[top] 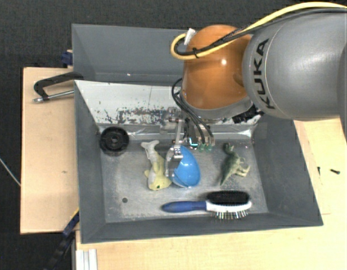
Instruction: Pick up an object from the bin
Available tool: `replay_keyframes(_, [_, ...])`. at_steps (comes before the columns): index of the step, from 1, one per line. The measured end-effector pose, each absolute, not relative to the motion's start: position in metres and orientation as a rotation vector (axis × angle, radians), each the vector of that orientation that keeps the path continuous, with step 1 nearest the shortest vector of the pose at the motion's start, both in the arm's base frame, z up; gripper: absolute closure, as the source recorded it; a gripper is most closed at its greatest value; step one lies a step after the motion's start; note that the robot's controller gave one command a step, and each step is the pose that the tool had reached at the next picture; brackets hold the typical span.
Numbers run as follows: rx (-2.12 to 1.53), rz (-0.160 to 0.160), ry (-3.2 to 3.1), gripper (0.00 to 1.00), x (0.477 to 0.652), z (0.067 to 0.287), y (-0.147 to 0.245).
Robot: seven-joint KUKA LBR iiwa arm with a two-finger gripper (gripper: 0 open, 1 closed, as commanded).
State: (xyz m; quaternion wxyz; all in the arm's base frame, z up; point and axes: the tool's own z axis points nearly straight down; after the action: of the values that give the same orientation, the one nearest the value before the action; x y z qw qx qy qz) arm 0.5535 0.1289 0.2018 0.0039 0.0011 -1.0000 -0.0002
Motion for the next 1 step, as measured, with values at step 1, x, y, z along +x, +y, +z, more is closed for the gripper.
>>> replay_keyframes(1, [0.647, -0.004, -3.081, 0.00, 0.5463, 0.0721, 0.1345])
